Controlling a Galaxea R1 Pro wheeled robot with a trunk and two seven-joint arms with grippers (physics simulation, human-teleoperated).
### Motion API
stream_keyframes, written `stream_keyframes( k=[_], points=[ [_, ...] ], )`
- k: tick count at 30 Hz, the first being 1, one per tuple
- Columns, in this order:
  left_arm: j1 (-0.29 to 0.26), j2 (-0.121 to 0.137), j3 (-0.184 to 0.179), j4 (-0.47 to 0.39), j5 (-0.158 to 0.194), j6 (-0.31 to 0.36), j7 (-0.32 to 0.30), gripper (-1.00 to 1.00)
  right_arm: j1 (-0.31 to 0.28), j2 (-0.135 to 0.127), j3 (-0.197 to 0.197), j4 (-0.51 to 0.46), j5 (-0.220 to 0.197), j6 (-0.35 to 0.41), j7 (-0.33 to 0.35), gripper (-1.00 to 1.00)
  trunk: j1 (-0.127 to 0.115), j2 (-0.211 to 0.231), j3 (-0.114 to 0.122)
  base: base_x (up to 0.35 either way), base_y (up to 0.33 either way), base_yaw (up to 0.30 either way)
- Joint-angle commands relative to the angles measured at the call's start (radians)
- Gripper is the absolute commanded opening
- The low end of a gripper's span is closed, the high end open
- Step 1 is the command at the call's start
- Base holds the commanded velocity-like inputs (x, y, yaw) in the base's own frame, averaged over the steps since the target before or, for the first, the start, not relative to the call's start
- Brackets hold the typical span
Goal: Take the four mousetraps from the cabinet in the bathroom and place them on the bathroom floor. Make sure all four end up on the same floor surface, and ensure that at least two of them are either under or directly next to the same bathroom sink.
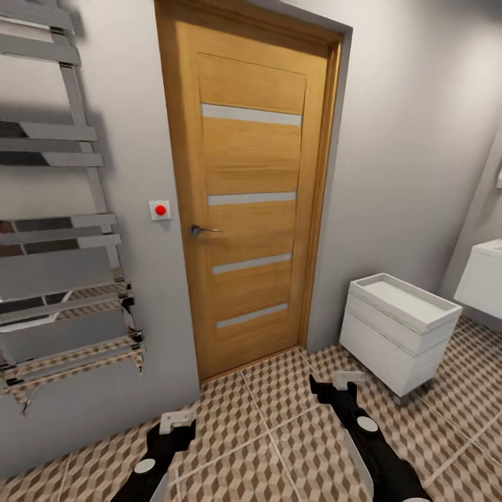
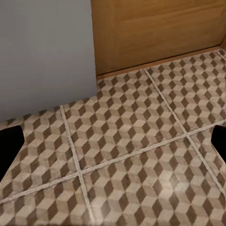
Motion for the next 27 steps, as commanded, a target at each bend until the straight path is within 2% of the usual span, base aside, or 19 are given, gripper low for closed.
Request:
stream_keyframes(
  k=[1, 6, 27],
  points=[
    [-0.001, -0.001, -0.002, 0.001, 0.002, -0.004, 0.002, 1.0, 0.0, 0.001, -0.004, 0.0, 0.001, -0.003, 0.004, 1.0, 0.0, -0.001, -0.001, 0.001, 0.0, 0.264],
    [-0.001, -0.001, -0.021, 0.001, 0.002, -0.004, 0.003, 1.0, 0.0, 0.001, -0.004, 0.0, 0.001, -0.003, 0.004, 1.0, 0.0, -0.001, -0.001, 0.0, 0.0, 0.264],
    [-0.001, -0.002, -0.025, 0.002, 0.002, -0.004, 0.003, 1.0, 0.0, 0.001, -0.004, 0.0, 0.001, -0.003, 0.003, 1.0, 0.0, -0.001, -0.001, 0.0, 0.0, 0.264]
  ],
)
